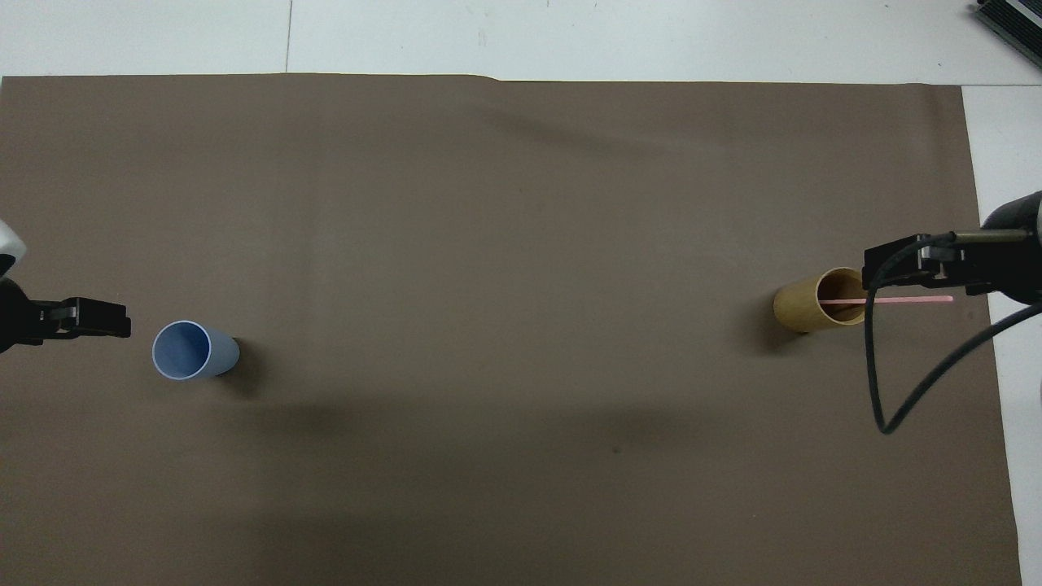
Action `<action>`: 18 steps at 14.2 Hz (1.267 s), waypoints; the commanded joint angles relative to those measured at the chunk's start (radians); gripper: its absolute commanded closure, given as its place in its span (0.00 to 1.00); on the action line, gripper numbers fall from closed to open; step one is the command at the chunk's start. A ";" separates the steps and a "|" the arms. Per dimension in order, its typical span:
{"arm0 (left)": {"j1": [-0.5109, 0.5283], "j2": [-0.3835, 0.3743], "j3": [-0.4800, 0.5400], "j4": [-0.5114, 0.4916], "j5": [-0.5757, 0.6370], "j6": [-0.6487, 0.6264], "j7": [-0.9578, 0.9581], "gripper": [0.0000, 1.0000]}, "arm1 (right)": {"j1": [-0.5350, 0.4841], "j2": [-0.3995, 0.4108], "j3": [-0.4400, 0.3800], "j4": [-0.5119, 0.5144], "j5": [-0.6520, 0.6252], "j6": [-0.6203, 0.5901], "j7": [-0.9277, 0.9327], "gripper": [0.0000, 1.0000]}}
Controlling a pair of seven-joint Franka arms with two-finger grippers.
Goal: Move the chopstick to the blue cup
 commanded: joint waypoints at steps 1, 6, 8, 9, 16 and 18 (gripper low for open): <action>0.054 0.013 -0.008 -0.124 0.010 0.163 0.081 0.00 | -0.010 -0.023 0.003 -0.028 0.011 0.003 -0.018 0.00; 0.050 0.088 -0.008 -0.170 0.010 0.252 0.105 0.00 | -0.010 -0.023 0.003 -0.030 0.011 0.003 -0.019 0.00; 0.048 0.088 -0.008 -0.193 0.010 0.275 0.118 0.00 | -0.010 -0.023 0.003 -0.030 0.013 0.004 -0.019 0.00; 0.047 0.088 -0.008 -0.195 0.010 0.272 0.129 0.00 | -0.010 -0.023 0.003 -0.030 0.013 0.004 -0.019 0.00; 0.044 0.082 -0.008 -0.204 0.010 0.255 0.163 0.90 | -0.010 -0.023 0.003 -0.028 0.013 0.003 -0.019 0.00; 0.041 0.084 -0.008 -0.203 0.010 0.253 0.160 1.00 | -0.012 -0.023 0.003 -0.028 0.011 0.003 -0.019 0.00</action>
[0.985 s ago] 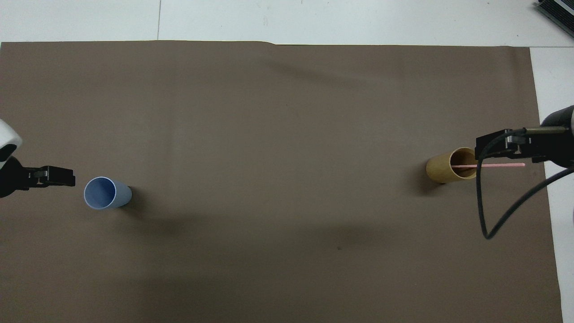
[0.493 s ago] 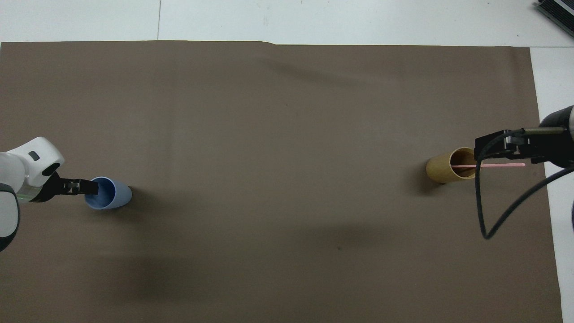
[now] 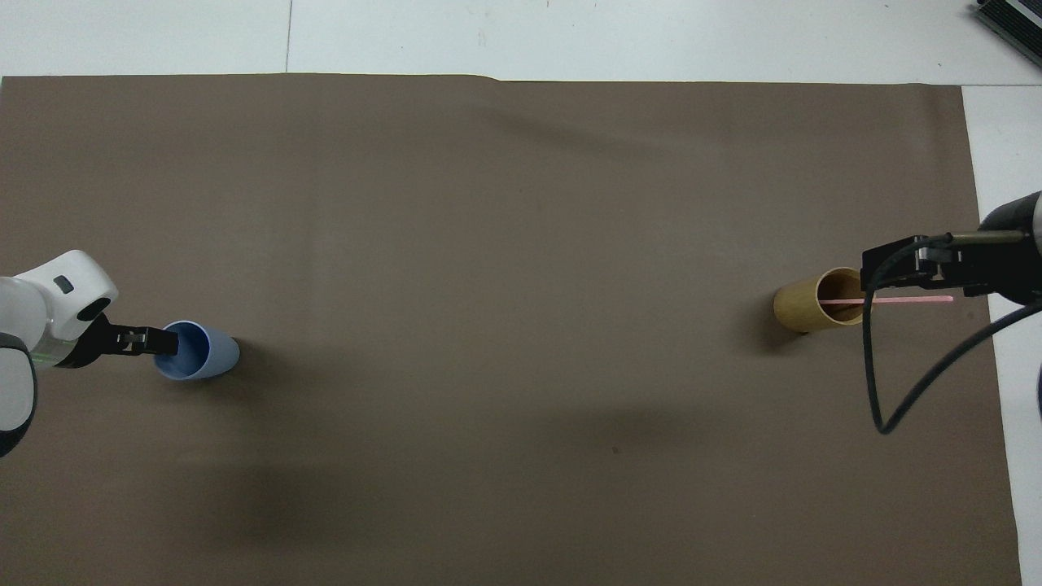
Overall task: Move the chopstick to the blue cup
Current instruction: 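Reach the left gripper to the blue cup and grasp its rim, then slide the blue cup with the left gripper toward the table center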
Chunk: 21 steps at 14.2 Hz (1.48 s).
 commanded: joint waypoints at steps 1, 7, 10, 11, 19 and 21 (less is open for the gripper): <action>-0.006 -0.021 0.002 -0.024 0.010 0.005 0.008 1.00 | -0.012 -0.023 0.003 -0.024 0.011 0.003 -0.019 0.00; -0.010 -0.010 0.001 -0.005 0.006 -0.004 -0.017 1.00 | -0.012 -0.023 0.003 -0.022 0.011 0.001 -0.018 0.00; -0.087 0.034 -0.001 0.080 -0.062 -0.065 -0.127 1.00 | -0.012 -0.023 0.003 -0.021 0.011 0.003 -0.018 0.00; -0.128 0.046 -0.002 0.107 -0.077 -0.082 -0.192 1.00 | -0.012 -0.023 0.003 -0.021 0.011 0.001 -0.018 0.00; -0.594 0.050 -0.007 0.134 -0.096 0.028 -0.789 1.00 | -0.012 -0.023 0.001 -0.021 0.011 0.003 -0.018 0.00; -0.659 0.048 -0.008 0.134 -0.096 0.044 -0.839 1.00 | -0.013 -0.021 0.001 -0.021 0.011 0.003 -0.016 0.00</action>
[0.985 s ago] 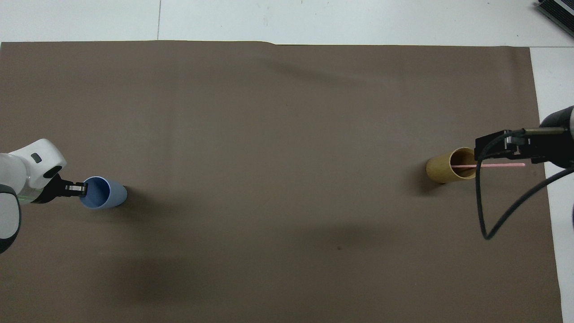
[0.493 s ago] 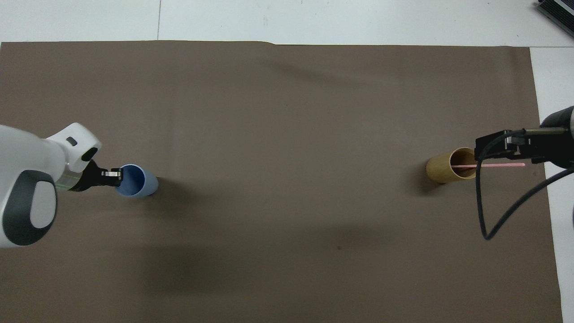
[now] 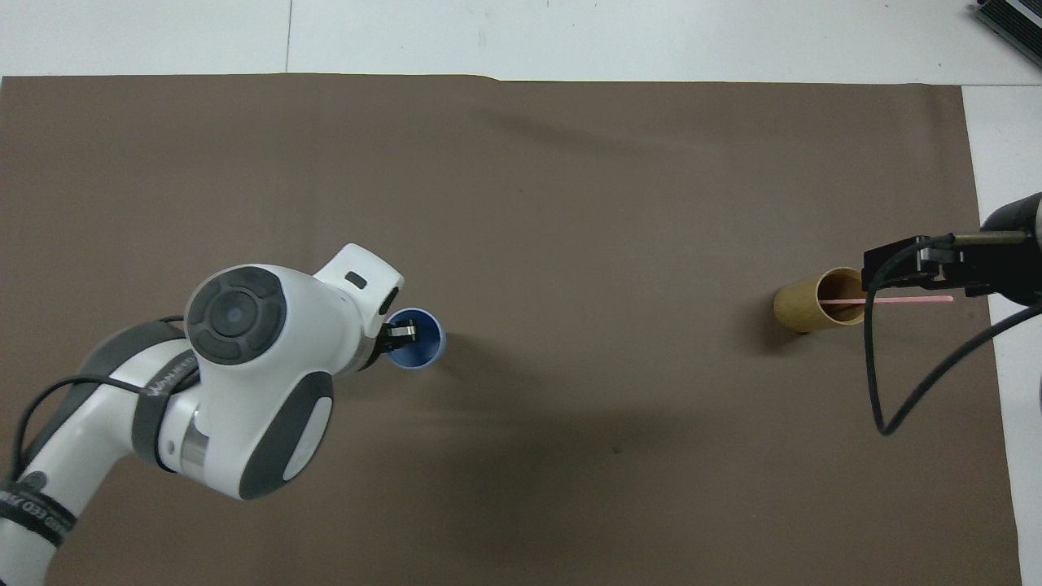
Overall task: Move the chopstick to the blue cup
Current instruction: 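Slide the blue cup with the left gripper toward the table center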
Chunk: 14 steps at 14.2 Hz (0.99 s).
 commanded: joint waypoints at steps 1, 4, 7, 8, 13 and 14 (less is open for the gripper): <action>-0.074 0.003 0.021 0.009 -0.014 0.026 -0.045 1.00 | -0.013 -0.019 0.000 -0.021 0.011 0.003 -0.016 0.00; -0.106 0.010 0.020 0.009 -0.012 0.029 -0.066 1.00 | -0.014 -0.019 0.000 -0.021 0.011 0.000 -0.015 0.00; -0.114 0.027 0.020 0.012 -0.008 0.065 -0.088 1.00 | -0.031 -0.019 0.000 -0.021 0.011 -0.002 -0.016 0.00; -0.117 0.032 0.020 0.012 -0.003 0.065 -0.088 1.00 | -0.040 -0.021 0.000 -0.022 0.011 -0.006 -0.019 0.00; -0.117 0.058 0.021 0.015 0.006 0.057 -0.083 1.00 | -0.085 -0.021 0.000 -0.025 0.011 -0.003 -0.039 0.00; -0.115 0.058 0.021 0.015 0.027 0.055 -0.078 1.00 | -0.088 -0.019 0.000 -0.025 0.012 0.001 -0.056 0.00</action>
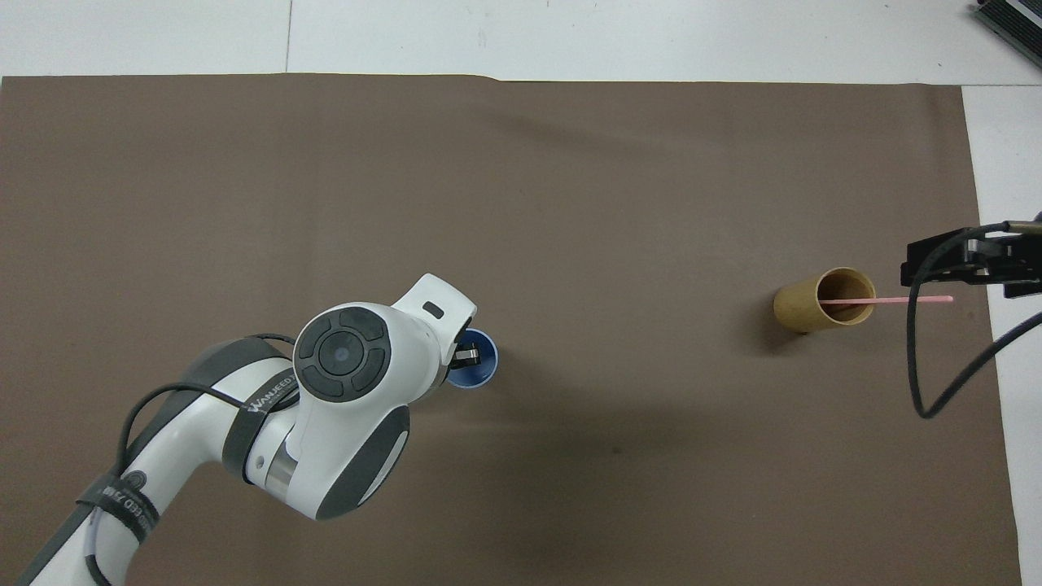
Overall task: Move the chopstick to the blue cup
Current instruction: 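Slide the blue cup with the left gripper toward the table center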
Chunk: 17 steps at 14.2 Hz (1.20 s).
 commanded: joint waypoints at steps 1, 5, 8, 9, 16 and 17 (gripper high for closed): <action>-0.019 0.005 0.016 0.013 0.038 -0.001 -0.004 1.00 | -0.027 -0.019 0.006 -0.024 0.012 0.004 -0.066 0.00; -0.005 0.002 0.016 0.012 0.079 -0.026 0.048 1.00 | -0.050 -0.019 0.006 -0.032 0.054 0.032 -0.097 0.00; -0.003 0.000 0.016 0.012 0.078 -0.046 0.067 1.00 | -0.050 -0.019 0.006 -0.035 0.054 0.061 -0.098 0.00; -0.003 0.000 0.016 0.012 0.078 -0.046 0.070 1.00 | -0.050 -0.021 0.006 -0.035 0.052 0.061 -0.098 0.00; -0.003 0.000 0.016 0.012 0.075 -0.044 0.084 0.95 | -0.033 -0.013 0.018 -0.024 0.032 0.064 -0.083 0.00; -0.003 0.000 0.016 0.012 0.075 -0.043 0.084 0.90 | -0.033 -0.013 0.020 -0.024 0.032 0.063 -0.081 0.00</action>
